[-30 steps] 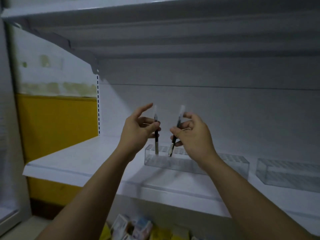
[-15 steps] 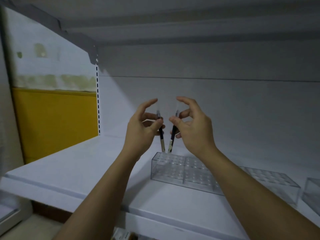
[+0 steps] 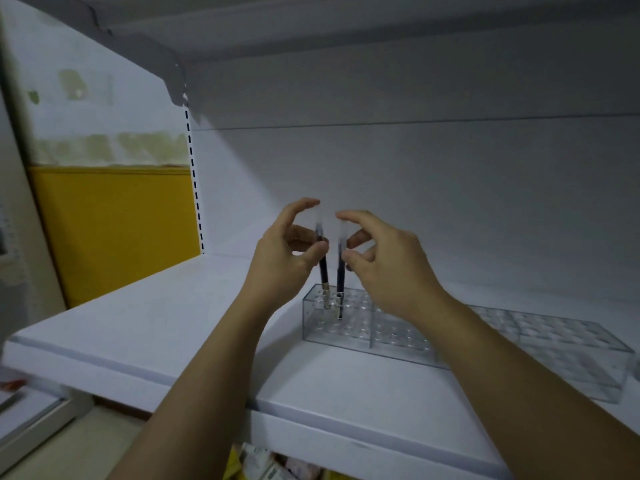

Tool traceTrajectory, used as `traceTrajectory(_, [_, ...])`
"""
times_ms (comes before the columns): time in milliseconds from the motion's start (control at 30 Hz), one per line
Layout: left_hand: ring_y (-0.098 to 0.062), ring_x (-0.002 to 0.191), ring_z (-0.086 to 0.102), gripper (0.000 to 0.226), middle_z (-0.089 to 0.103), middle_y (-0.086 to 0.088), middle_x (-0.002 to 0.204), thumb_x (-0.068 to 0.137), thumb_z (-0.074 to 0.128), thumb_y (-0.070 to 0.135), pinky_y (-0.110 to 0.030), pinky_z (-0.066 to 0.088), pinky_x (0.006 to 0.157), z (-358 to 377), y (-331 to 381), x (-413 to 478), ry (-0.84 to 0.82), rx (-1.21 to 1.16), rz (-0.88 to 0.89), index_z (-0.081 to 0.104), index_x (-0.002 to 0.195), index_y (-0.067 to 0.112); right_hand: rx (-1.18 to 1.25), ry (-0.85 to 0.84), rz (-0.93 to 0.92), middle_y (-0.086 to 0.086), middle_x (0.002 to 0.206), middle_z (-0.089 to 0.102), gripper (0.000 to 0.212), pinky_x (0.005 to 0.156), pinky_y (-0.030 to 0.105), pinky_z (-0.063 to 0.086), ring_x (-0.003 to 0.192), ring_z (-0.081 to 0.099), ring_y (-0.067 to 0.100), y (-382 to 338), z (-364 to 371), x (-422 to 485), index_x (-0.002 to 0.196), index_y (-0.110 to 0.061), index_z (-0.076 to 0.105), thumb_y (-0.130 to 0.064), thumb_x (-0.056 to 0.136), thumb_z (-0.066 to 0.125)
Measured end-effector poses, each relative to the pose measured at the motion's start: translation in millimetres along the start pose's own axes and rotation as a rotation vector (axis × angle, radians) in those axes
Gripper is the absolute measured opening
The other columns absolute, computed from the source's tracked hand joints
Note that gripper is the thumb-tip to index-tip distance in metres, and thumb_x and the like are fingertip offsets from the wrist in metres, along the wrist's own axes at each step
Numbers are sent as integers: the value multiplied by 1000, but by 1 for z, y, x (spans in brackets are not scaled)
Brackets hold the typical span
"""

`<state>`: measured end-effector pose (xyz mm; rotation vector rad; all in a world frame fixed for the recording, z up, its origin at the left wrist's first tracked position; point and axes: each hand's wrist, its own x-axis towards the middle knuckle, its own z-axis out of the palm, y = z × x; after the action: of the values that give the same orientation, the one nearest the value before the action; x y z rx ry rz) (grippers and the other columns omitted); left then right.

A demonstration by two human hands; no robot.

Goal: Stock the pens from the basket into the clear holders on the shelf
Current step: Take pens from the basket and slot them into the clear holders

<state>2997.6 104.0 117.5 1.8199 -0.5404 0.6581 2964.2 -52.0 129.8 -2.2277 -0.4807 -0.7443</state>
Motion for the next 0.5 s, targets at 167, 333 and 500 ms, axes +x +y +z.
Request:
traceTrajectory(167, [-8, 82, 69, 55, 70, 4, 88, 87, 67, 11, -25, 56, 80, 1, 0, -7, -10, 25, 71, 43, 124, 43, -50, -41, -20, -10, 99, 64, 55, 84, 37, 57, 82, 66, 14, -3, 0, -7, 141, -42, 39, -21, 94, 59])
traceTrajectory(333, [-4, 80, 67, 55, 69, 6, 86, 88, 66, 10, -20, 57, 74, 3, 2, -11, -10, 109, 145, 42, 125, 44, -90, -92, 1, -6, 95, 65, 62, 81, 31, 58, 75, 66, 12, -5, -5, -11, 147, -43, 29, -22, 96, 57])
traceTrajectory(500, [0, 80, 66, 53, 68, 11, 86, 88, 68, 15, -11, 52, 72, 3, 0, -14, -75, 191, 107, 45, 126, 44, -70, -84, 46, -5, 90, 64, 64, 77, 30, 57, 74, 64, 12, -8, -7, -14, 148, -41, 25, -18, 96, 54])
